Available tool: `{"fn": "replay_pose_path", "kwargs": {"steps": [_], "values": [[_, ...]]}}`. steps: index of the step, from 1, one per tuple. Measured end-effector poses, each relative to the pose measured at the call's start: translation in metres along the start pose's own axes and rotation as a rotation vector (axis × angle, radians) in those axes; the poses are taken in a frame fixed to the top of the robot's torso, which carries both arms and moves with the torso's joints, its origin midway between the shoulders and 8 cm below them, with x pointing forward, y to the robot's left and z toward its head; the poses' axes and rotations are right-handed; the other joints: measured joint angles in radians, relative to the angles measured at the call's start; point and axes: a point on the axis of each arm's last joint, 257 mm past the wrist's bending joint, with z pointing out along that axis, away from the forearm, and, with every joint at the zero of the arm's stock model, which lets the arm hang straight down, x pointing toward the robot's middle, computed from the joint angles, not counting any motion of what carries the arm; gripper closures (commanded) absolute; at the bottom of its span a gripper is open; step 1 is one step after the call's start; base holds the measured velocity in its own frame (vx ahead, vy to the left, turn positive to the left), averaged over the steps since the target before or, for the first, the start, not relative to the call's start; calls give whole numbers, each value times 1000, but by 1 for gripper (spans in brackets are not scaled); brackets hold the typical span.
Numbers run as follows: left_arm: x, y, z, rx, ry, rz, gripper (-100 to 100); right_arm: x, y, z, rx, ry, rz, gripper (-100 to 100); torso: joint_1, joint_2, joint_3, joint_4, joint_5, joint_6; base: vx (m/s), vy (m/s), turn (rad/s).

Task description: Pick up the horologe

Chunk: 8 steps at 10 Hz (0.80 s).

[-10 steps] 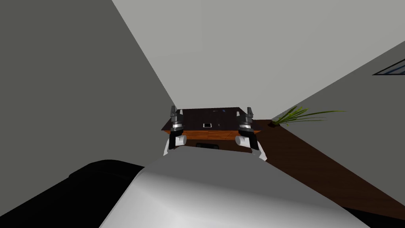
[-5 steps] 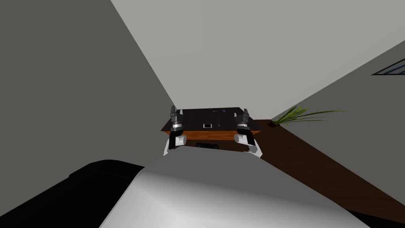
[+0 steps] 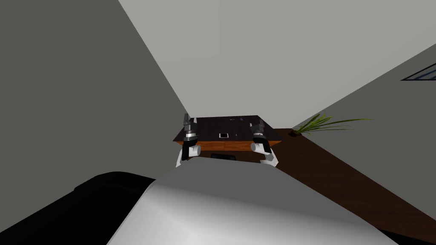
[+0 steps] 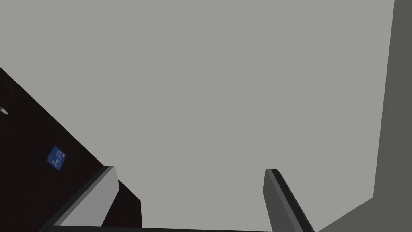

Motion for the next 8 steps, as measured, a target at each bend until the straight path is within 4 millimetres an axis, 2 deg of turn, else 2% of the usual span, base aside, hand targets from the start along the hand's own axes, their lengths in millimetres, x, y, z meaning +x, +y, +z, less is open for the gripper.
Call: {"fn": "replay_pose_path", "kwargs": {"steps": [2,4,8], "values": [[0,0,0,0,0,0,0,-9,-12,6,26,-20,33,-100,0,0,0,0,0,0,10,11,-8],[0,0,0,0,0,0,0,-26,-29,9,67,-51,82,-100,0,0,0,0,0,0,17,16,-9],[0,0,0,0,0,0,0,-45,-67,16,148,-119,192,-100,0,0,0,0,0,0,17,17,-7]]}}
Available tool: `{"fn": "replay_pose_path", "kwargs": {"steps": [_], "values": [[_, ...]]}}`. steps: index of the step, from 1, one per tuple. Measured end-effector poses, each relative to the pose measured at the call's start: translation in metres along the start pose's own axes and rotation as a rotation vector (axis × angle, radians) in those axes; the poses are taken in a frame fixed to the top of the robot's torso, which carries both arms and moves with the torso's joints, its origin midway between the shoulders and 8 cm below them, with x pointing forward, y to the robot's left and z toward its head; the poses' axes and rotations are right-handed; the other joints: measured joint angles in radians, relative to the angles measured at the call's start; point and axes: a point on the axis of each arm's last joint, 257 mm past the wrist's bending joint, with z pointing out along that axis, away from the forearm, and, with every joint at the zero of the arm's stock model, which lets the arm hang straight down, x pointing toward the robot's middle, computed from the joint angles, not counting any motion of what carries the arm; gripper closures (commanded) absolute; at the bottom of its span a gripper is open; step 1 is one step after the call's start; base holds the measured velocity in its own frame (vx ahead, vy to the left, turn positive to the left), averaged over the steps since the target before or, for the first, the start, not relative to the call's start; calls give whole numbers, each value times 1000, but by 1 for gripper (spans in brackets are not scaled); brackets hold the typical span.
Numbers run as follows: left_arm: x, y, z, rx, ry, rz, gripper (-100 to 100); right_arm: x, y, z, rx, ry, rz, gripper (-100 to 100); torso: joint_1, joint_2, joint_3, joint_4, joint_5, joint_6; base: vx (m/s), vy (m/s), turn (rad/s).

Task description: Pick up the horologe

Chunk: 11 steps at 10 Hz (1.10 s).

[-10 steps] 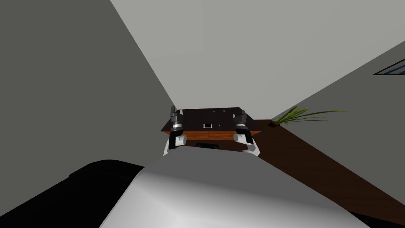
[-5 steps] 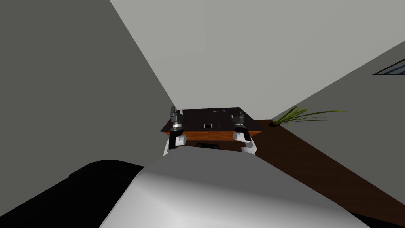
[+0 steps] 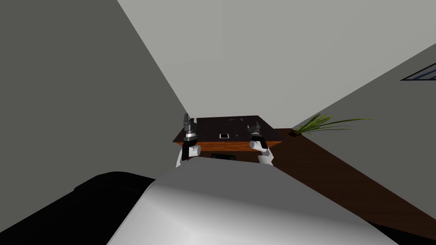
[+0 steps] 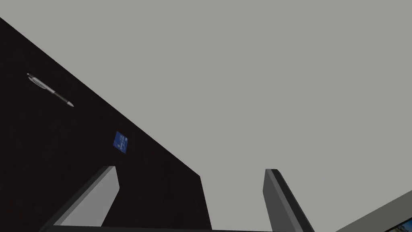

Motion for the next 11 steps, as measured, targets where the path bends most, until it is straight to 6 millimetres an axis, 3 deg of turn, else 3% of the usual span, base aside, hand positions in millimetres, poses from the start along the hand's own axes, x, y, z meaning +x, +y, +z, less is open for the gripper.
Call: {"fn": "replay_pose_path", "kwargs": {"steps": [11], "values": [[0,0,0,0,0,0,0,-62,-77,15,179,-186,245,-100,0,1,0,0,0,0,13,13,-6]]}}
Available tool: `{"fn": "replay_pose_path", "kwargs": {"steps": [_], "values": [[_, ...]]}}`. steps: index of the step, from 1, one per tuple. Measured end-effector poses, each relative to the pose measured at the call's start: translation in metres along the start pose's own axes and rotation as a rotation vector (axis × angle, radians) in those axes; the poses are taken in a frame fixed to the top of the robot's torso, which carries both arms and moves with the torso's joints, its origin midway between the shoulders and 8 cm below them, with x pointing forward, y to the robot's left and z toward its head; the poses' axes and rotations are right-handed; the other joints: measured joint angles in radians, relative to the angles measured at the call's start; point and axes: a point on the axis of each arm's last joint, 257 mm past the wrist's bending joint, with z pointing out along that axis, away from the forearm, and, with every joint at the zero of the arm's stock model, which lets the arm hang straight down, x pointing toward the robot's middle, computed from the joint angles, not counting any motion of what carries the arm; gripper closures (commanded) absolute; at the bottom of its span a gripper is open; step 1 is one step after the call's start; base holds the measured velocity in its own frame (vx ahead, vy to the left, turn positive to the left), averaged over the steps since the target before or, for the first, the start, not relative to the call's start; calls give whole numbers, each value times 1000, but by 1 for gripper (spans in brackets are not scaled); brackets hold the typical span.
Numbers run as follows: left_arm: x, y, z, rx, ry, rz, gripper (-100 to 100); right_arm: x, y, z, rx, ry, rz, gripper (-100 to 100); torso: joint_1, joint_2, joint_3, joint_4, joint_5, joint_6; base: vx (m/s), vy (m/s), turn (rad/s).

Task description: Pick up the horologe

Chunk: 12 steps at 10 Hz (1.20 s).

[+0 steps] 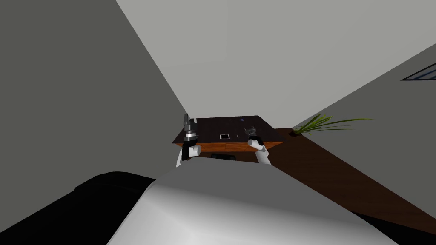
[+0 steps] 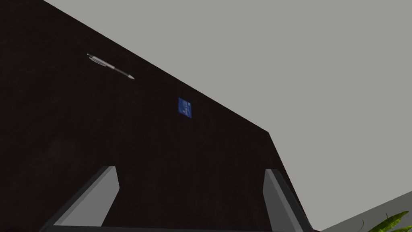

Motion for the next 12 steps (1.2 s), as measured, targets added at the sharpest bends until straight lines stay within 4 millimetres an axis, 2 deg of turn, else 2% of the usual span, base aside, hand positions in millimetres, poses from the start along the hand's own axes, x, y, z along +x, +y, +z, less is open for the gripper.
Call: {"fn": "replay_pose_path", "kwargs": {"steps": [5,9,12], "values": [[0,0,0,0,0,0,0,-31,-29,14,80,-97,142,-100,0,0,0,0,0,0,16,14,-7],[0,0,0,0,0,0,0,-68,-61,15,152,-210,247,-100,0,0,0,0,0,0,17,14,-11],[0,0,0,0,0,0,0,-85,-83,16,203,-294,347,-100,0,0,0,0,0,0,15,14,-5]]}}
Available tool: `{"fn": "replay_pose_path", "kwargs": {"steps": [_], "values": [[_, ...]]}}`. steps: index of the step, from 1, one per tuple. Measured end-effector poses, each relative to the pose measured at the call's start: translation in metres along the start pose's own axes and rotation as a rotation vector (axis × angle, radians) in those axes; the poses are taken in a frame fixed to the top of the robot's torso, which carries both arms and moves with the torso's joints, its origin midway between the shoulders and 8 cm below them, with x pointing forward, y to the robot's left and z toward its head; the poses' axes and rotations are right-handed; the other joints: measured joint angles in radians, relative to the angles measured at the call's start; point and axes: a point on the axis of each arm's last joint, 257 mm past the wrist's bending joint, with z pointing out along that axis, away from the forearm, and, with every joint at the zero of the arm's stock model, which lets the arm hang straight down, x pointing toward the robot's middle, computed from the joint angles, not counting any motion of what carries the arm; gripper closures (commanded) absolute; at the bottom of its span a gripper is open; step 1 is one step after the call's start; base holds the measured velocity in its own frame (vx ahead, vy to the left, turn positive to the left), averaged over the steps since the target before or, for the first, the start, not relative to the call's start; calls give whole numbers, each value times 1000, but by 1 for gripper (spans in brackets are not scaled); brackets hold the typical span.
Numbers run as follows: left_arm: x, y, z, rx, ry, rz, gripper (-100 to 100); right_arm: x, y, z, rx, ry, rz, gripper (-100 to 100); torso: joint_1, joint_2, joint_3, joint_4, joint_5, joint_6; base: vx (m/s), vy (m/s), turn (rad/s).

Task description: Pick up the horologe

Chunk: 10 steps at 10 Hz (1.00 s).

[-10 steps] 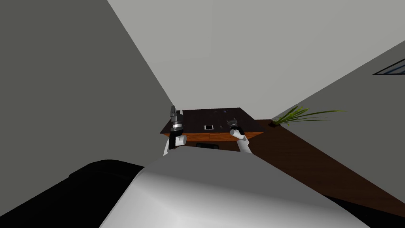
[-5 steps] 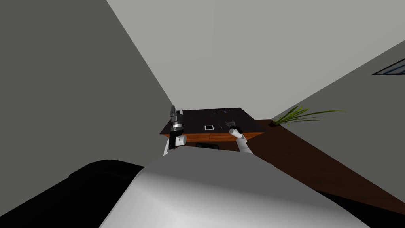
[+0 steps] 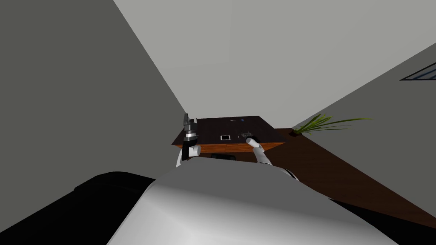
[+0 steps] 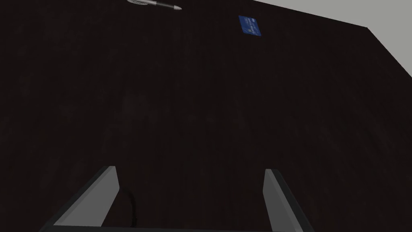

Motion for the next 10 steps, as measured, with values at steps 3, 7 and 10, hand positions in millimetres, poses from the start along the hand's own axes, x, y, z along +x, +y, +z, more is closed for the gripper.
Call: {"fn": "replay_pose_path", "kwargs": {"steps": [3,7,10], "values": [[0,0,0,0,0,0,0,-20,-10,5,34,-66,65,-100,0,0,0,0,0,0,11,10,-7],[0,0,0,0,0,0,0,-46,-26,8,73,-148,151,-100,0,1,0,0,0,0,11,10,-6],[0,0,0,0,0,0,0,-61,-36,8,99,-208,212,-100,0,1,0,0,0,0,9,8,-4]]}}
